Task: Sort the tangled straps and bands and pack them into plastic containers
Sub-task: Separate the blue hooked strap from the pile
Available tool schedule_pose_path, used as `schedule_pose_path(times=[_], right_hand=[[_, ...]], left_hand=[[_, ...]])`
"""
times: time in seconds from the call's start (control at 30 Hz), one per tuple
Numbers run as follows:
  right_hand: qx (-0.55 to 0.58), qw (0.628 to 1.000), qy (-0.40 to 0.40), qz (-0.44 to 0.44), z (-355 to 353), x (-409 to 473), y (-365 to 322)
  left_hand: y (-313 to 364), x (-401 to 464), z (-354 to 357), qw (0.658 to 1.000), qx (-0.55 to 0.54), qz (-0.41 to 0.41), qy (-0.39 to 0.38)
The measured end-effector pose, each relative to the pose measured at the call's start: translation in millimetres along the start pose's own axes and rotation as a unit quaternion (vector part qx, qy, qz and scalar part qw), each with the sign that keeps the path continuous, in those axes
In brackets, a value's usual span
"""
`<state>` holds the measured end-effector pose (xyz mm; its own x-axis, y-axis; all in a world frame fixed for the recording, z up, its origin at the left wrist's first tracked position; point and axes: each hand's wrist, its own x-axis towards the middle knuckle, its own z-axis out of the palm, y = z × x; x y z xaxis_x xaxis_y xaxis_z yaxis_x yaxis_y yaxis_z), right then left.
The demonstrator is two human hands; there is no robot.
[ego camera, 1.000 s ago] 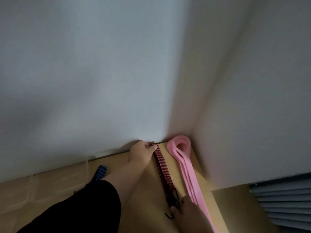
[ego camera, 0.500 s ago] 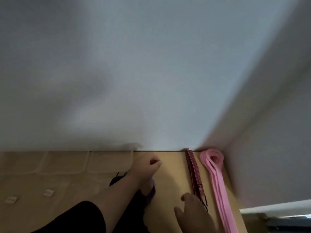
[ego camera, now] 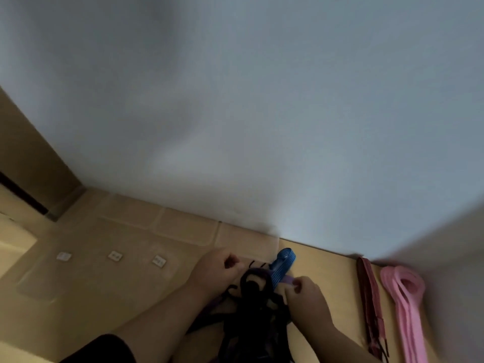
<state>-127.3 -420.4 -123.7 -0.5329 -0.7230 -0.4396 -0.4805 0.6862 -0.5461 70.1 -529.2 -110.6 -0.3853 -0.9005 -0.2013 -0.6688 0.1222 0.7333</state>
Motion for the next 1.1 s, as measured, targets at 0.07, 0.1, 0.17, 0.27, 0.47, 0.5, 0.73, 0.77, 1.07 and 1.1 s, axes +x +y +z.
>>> schedule_pose_path(times=[0.07, 0.1, 0.17, 0.27, 0.47, 0.5, 0.73, 0.77, 1.07, 1.1], right_hand=[[0.064, 0.996, -0.011, 0.059, 3.9, 12.7, -9.5], [0.089, 0.992, -0.023, 0.082, 5.8, 18.4, -13.2], [0.109, 0.988, -0.041, 0.102, 10.3, 28.4, -14.5], [0.126, 0.982, -0.067, 0.126, 22.5, 40.0, -17.5], [0.271, 0.949, -0.079, 0.137, 23.6, 33.0, -28.3], [0.294, 0.945, -0.076, 0.123, 22.4, 29.6, -31.1], [0.397, 0.918, -0.014, 0.010, -4.1, -4.6, -54.5], [0.405, 0.915, -0.002, -0.005, -10.3, -10.3, -59.4], [0.473, 0.874, 0.066, -0.094, -71.4, -59.4, -102.3], [0.479, 0.869, 0.073, -0.102, -77.6, -64.1, -106.2]], left_hand=[[-10.5, -3.2, 1.5, 1.000, -0.001, 0.001, -0.016], [-14.0, -5.0, 2.3, 1.000, 0.000, 0.000, -0.023], [-18.0, -7.1, 6.4, 0.999, 0.003, -0.005, -0.036], [-23.3, -5.4, 11.2, 0.998, -0.003, -0.017, -0.058], [-17.6, -0.7, 18.2, 0.994, 0.002, -0.007, -0.107], [-17.9, 0.2, 19.3, 0.994, 0.004, -0.009, -0.110], [4.6, 6.6, 19.2, 0.989, -0.035, 0.062, -0.127], [10.1, 5.6, 18.6, 0.985, -0.055, 0.074, -0.143], [53.0, -18.3, -6.1, 0.925, -0.169, 0.111, -0.320], [57.9, -20.1, -8.5, 0.929, -0.164, 0.114, -0.311]])
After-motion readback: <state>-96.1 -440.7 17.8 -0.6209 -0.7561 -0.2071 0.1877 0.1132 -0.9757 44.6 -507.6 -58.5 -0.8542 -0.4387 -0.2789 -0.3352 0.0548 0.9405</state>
